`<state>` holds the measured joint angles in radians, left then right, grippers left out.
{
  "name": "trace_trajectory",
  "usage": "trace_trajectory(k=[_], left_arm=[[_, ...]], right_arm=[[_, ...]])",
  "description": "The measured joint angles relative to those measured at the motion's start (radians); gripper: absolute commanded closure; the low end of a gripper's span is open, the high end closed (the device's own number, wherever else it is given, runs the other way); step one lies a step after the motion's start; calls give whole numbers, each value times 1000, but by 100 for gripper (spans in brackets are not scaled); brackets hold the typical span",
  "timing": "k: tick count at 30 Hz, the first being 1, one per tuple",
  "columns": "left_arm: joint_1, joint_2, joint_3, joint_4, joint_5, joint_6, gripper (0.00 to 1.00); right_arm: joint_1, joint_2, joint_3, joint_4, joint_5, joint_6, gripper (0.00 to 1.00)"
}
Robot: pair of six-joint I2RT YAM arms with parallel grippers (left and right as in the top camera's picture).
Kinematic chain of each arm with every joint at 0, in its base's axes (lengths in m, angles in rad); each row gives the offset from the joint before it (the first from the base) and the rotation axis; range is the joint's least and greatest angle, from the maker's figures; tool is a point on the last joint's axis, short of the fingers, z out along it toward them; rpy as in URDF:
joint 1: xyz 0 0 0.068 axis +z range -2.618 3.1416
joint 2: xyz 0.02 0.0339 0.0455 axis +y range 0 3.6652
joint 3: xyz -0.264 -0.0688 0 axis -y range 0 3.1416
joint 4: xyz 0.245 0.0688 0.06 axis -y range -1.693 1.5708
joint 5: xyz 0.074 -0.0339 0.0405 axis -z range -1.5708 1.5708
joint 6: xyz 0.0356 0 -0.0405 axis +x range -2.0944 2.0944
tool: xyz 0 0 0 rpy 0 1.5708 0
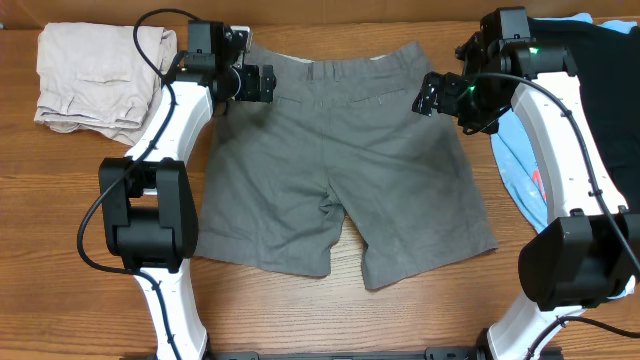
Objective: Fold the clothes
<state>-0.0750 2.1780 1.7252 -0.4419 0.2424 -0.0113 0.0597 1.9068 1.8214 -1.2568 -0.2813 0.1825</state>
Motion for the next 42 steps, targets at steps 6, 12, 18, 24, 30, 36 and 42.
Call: trace_trajectory(k=[6, 12, 18, 24, 30, 36, 42], left_arm=[[0, 43, 9, 57, -18, 15, 0], [0, 127, 9, 65, -29, 26, 0], [6, 148, 9, 96, -62, 41, 0], [32, 148, 9, 141, -76, 66, 0], [58, 160, 10, 158, -75, 83, 3], [57, 194, 21, 158, -67, 101, 30], [56, 194, 31, 105, -24, 84, 96]], right_arm=[[3, 0, 0, -2, 0, 0, 0], [8, 0, 0, -16, 0, -3, 0], [8, 0, 0, -16, 0, -4, 0], [8, 0, 0, -16, 0, -4, 0], [8, 0, 0, -5, 0, -4, 0], [8, 0, 0, 0, 0, -5, 0], [8, 0, 0, 1, 0, -5, 0]])
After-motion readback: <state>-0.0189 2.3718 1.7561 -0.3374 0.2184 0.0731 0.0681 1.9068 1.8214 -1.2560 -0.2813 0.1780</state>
